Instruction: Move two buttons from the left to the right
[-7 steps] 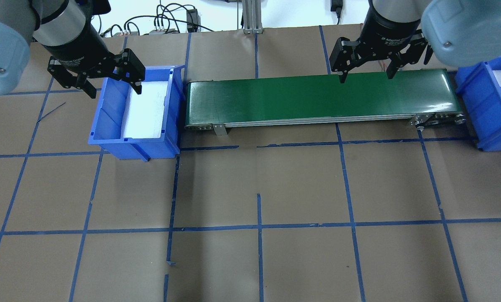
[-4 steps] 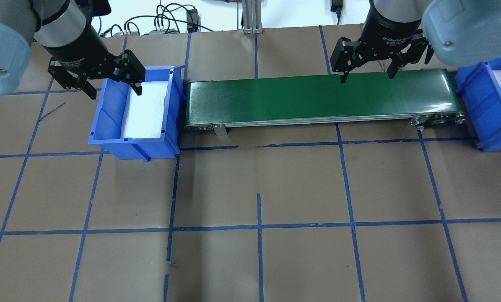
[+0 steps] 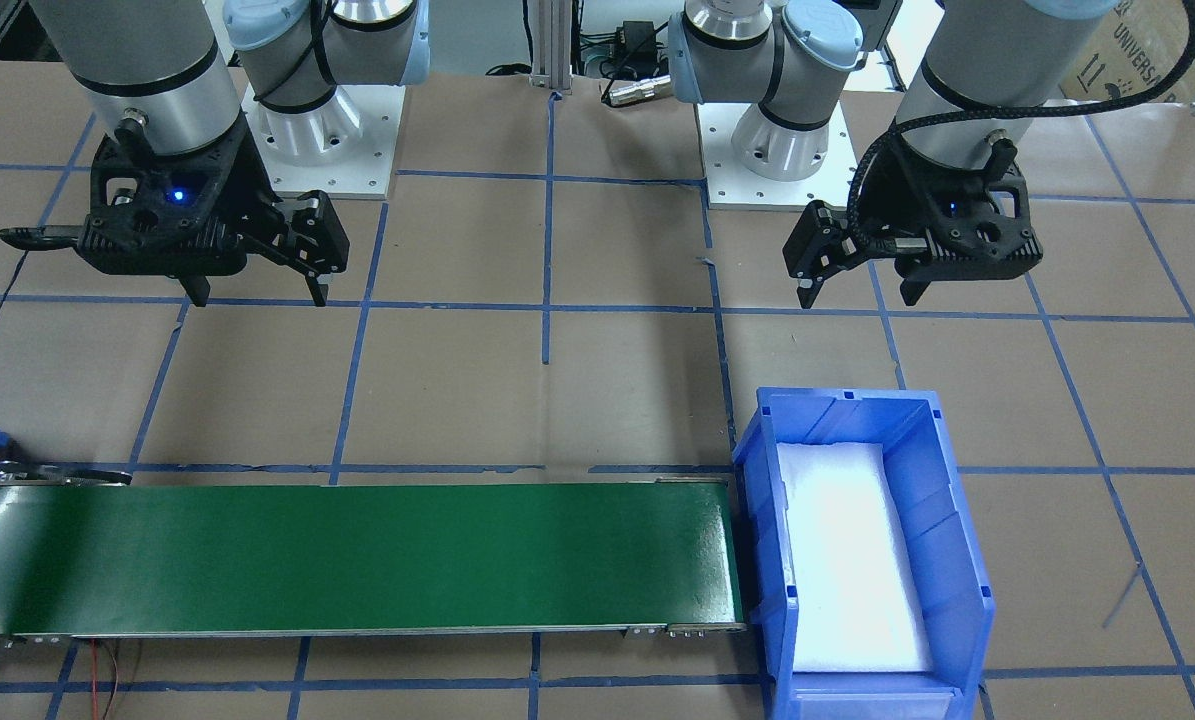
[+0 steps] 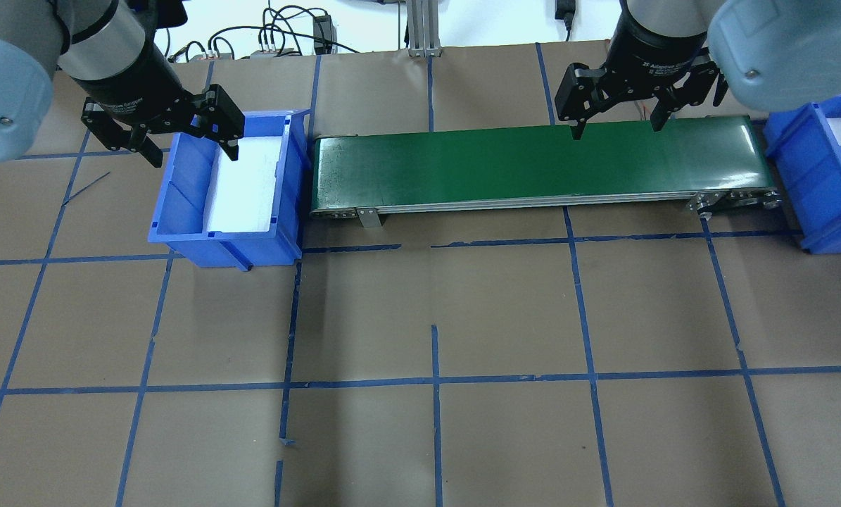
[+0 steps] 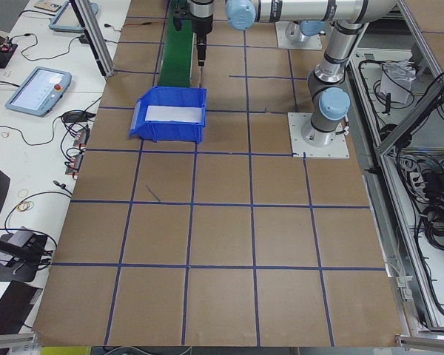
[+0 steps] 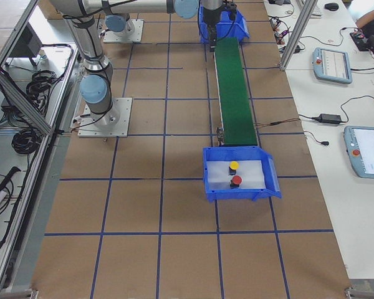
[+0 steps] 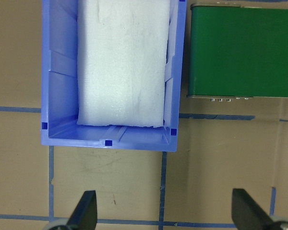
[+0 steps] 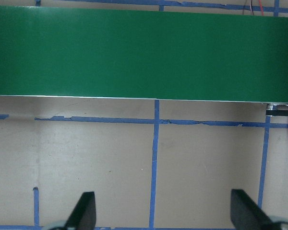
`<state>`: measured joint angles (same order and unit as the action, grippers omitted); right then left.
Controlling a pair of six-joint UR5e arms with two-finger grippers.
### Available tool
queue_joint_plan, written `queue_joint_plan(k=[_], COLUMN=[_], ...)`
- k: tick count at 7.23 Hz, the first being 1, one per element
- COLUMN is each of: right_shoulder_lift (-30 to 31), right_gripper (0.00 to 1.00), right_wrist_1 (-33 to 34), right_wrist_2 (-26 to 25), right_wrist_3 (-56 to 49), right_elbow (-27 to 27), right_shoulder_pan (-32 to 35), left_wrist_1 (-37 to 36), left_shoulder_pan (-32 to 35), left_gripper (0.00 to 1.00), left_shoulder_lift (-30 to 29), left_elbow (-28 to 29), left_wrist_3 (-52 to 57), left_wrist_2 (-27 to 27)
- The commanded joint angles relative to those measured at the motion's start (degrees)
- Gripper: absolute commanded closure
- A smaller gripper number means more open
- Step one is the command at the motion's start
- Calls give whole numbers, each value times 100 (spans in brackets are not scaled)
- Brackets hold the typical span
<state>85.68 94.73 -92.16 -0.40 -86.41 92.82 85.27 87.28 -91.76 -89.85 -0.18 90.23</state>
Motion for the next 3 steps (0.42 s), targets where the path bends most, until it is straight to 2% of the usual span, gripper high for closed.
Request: queue_joint_plan(k=[1, 3], right_shoulder_lift=[-7, -7], right_gripper=[0, 0], right_wrist_1=[-25, 10], right_wrist_2=[23, 32], right_wrist_3=[-57, -13], right_elbow=[-16, -86], right_shoulder_pan=[-9, -9], left_wrist_1=[-1, -1], left_shoulder_pan=[9, 26], left_gripper=[0, 0], left_shoulder_lift=[0, 0], left_elbow=[-6, 2], left_wrist_3=[0, 0], left_wrist_2=[-5, -6])
